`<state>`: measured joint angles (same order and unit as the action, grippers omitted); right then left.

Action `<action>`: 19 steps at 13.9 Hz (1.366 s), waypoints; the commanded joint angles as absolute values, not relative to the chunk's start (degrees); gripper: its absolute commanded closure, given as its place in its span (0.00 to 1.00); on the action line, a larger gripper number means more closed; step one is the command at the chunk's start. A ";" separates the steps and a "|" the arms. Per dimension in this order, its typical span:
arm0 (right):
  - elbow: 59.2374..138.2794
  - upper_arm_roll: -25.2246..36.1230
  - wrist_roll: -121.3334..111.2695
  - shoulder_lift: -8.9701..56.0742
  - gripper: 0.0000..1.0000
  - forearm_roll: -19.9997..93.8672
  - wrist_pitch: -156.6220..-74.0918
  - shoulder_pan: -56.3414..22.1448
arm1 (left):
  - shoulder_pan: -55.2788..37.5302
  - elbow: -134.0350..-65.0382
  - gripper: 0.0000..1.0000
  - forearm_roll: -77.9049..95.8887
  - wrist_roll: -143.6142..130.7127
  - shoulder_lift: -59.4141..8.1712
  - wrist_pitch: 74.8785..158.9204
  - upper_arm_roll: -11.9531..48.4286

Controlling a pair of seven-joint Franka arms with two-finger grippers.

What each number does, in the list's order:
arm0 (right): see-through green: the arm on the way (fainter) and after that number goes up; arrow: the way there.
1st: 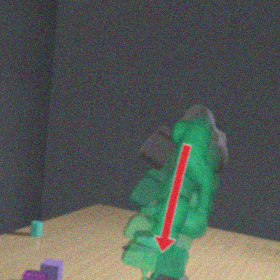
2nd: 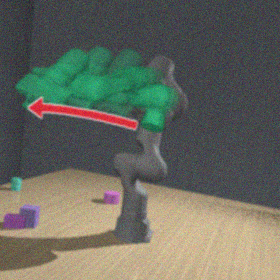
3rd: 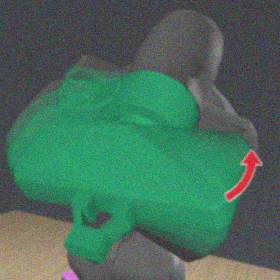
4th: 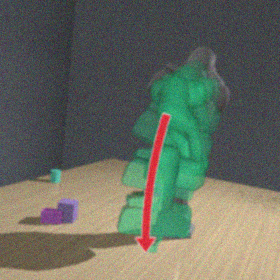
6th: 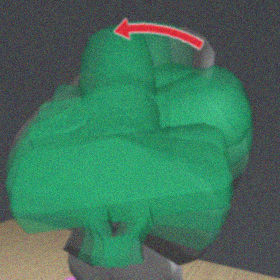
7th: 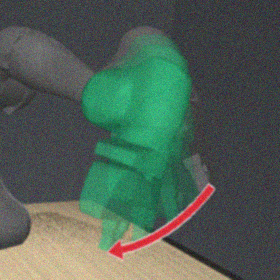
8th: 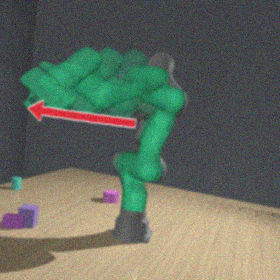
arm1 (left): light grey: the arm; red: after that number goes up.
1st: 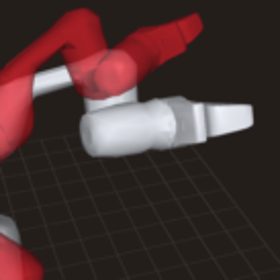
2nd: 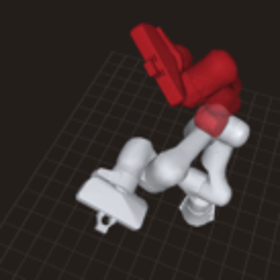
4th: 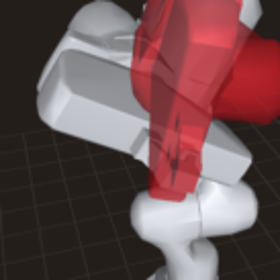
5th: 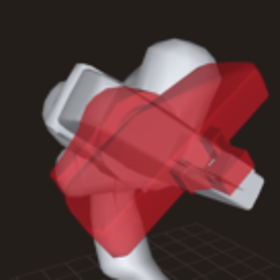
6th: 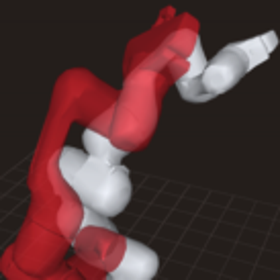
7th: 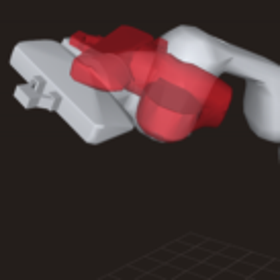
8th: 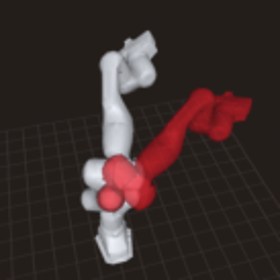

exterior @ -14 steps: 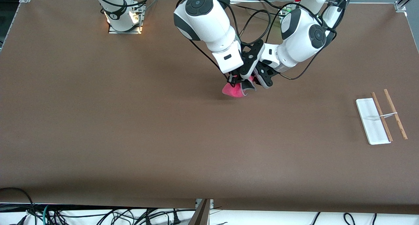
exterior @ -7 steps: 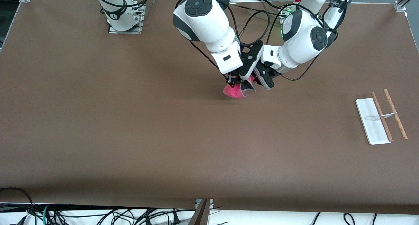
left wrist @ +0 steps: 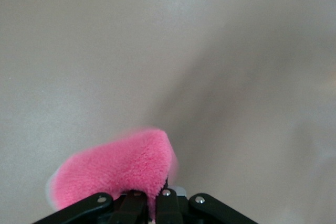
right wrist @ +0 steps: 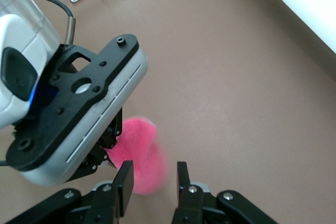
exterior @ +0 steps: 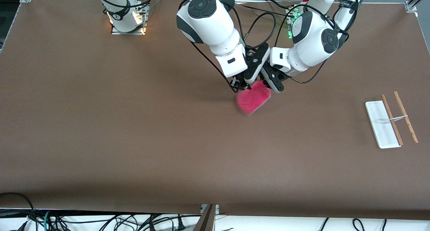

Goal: Pass towel and hang on rack
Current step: 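Open the right gripper and withdraw while the left gripper carries the towel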

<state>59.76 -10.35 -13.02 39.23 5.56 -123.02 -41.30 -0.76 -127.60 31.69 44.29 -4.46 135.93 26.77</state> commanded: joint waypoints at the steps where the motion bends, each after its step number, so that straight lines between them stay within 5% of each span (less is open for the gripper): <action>1: 59.06 -10.55 -13.44 39.29 0.06 5.45 -122.52 -41.05 | 0.61 -127.44 1.00 32.52 44.82 -3.52 133.95 26.98; 2: 59.15 -10.46 -13.36 39.11 0.00 5.45 -122.08 -40.70 | 1.31 -127.44 1.00 32.52 44.82 -3.25 132.90 26.90; 9: 59.15 -7.56 -12.92 36.66 0.00 5.45 -108.49 -33.24 | 7.01 -128.32 1.00 26.03 44.65 2.02 125.35 26.89; 15: 59.15 -7.73 -13.10 33.49 0.00 5.01 -98.19 -18.48 | 20.01 -119.99 1.00 18.64 45.44 0.45 111.03 26.81; 19: 64.05 -7.65 -12.74 24.99 0.00 4.40 -90.18 -8.21 | 25.66 -117.60 1.00 9.70 51.82 1.49 107.14 25.94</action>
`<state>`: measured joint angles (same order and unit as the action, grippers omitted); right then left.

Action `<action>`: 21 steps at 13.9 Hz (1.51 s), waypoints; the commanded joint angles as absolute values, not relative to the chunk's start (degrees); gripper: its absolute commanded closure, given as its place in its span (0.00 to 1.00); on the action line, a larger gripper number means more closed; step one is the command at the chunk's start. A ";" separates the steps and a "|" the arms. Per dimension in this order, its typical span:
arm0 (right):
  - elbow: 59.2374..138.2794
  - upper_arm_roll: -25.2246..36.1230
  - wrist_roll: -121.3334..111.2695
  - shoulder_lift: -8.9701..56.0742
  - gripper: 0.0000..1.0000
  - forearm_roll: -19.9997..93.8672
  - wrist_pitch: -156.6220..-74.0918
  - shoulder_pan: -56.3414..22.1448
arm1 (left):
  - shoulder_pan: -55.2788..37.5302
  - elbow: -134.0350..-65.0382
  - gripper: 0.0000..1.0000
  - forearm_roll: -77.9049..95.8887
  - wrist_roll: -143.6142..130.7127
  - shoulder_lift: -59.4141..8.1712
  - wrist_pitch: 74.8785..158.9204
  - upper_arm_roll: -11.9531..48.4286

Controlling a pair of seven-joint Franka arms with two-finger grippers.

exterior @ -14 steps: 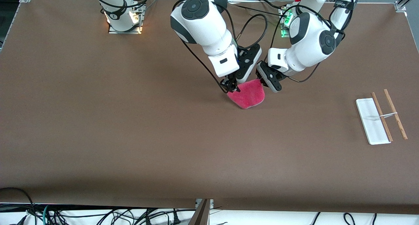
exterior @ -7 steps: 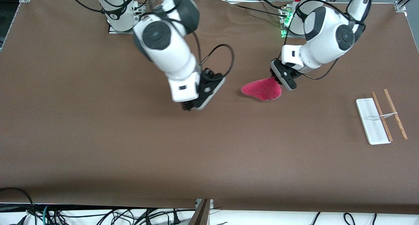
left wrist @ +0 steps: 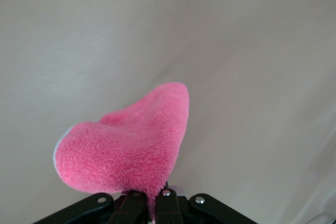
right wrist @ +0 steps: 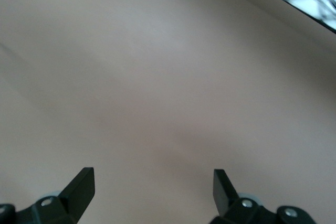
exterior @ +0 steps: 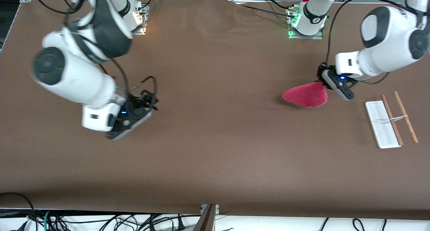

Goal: Pass towel and hang on rack
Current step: 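Move the towel over the dowel rack with the left gripper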

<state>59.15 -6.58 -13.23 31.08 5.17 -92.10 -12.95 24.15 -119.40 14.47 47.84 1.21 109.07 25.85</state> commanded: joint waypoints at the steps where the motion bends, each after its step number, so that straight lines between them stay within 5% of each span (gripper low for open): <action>1: 66.51 -7.39 -12.83 22.18 0.00 4.22 -90.61 -5.04 | 26.53 -117.51 1.00 7.41 55.42 1.58 107.14 23.93; 6: 70.49 -3.96 -13.18 15.38 0.00 -8.14 -88.69 -2.99 | 28.64 -108.57 1.00 -9.14 63.51 -4.98 106.96 20.93; 14: 80.59 -5.18 -4.22 7.82 0.00 -8.17 -81.04 0.09 | 35.68 -86.15 1.00 -11.87 90.15 -25.73 106.96 18.02; 17: 80.86 -11.68 3.04 7.03 0.00 -8.17 -79.90 2.55 | 38.40 -85.25 1.00 -11.25 95.08 -26.19 106.96 17.93; 21: 79.99 -11.60 0.53 8.43 0.00 -8.17 -79.64 2.55 | 41.48 -84.81 1.00 -10.55 99.84 -27.16 107.05 18.11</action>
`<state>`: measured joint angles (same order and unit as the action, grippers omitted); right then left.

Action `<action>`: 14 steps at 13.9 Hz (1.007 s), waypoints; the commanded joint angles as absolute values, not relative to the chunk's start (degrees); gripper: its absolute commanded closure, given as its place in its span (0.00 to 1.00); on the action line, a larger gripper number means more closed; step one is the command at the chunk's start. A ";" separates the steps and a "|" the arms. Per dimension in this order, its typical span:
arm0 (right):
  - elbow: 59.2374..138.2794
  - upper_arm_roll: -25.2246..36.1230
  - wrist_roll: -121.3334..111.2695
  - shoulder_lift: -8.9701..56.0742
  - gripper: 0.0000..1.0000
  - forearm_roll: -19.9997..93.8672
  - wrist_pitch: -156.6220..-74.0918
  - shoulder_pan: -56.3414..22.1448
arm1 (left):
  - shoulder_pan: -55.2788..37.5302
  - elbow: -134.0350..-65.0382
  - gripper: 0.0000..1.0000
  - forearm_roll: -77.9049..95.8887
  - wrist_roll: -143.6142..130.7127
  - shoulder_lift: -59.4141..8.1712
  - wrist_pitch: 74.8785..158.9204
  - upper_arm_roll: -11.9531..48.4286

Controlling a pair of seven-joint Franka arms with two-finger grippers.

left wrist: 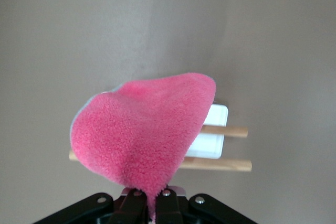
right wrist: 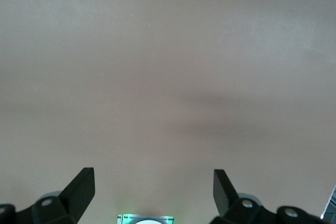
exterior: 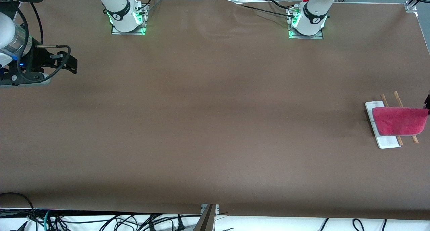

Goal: Pass towel and hang on rack
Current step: 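Lower the towel onto the dowels and open the left gripper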

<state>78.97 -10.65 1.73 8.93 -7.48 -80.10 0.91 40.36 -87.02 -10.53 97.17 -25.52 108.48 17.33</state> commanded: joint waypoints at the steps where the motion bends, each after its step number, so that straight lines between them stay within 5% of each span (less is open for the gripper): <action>1: 79.20 -11.60 0.44 8.70 0.00 -8.26 -79.02 2.46 | 41.83 -84.90 1.00 -10.63 99.84 -27.33 107.05 18.02; 14: 78.31 -12.13 0.79 9.49 0.00 -8.26 -80.33 1.85 | 50.18 -84.46 1.00 -8.44 106.79 -33.22 107.93 18.02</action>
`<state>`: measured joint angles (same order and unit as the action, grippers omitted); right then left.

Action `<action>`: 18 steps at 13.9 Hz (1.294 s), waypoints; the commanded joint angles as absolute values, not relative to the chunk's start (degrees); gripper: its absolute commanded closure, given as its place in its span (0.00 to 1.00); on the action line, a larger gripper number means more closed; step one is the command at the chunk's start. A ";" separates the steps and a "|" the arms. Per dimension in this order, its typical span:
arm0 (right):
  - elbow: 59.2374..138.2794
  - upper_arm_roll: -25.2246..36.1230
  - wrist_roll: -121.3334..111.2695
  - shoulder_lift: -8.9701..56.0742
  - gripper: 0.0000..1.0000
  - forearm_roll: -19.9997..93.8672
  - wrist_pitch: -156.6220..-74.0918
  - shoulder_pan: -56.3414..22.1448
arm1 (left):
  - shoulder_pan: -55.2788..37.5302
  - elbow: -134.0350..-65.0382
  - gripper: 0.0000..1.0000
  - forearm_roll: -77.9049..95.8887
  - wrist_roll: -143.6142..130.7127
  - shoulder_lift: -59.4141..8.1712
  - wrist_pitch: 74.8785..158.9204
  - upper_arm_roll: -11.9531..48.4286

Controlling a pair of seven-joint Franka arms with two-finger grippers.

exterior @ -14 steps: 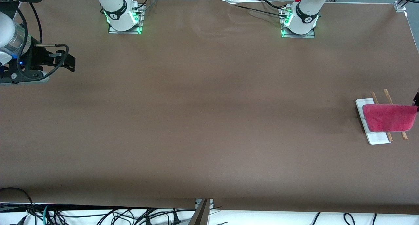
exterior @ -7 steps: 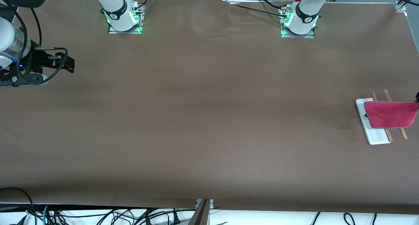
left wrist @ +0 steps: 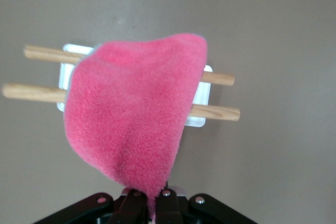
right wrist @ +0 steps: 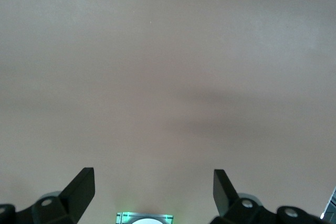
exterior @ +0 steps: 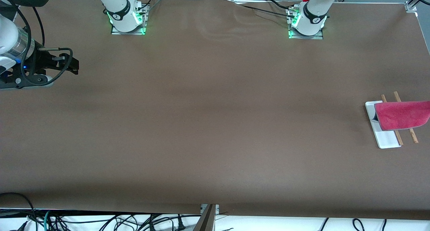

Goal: Pass towel and hang on rack
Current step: 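Lower the towel onto the dowels and open the left gripper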

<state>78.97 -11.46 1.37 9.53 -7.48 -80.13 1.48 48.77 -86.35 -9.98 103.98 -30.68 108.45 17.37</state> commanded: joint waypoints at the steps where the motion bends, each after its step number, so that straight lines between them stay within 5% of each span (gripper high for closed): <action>1: 78.31 -12.13 0.62 9.49 0.00 -8.26 -80.68 1.85 | 50.19 -84.46 0.93 -8.44 106.79 -33.48 108.71 17.84; 2: 78.31 -12.04 0.44 9.58 0.00 -8.26 -81.21 1.85 | 50.27 -84.46 0.63 -8.35 107.05 -33.92 109.33 17.67; 3: 78.31 -12.04 0.44 9.58 0.00 -8.26 -81.30 1.93 | 50.88 -84.38 0.01 -7.74 107.31 -34.10 109.42 17.67; 11: 77.87 -12.04 0.26 9.93 0.00 -8.26 -82.27 1.85 | 52.04 -80.52 0.00 -6.24 106.97 -33.49 109.16 19.41; 15: 77.87 -12.04 0.26 9.93 0.00 -8.26 -82.35 1.93 | 51.77 -80.16 0.00 -5.89 104.86 -28.84 108.99 25.74; 18: 77.87 -11.95 0.35 10.02 0.00 -8.26 -82.53 1.93 | 46.08 -82.43 0.00 -5.89 92.51 -20.95 107.59 24.71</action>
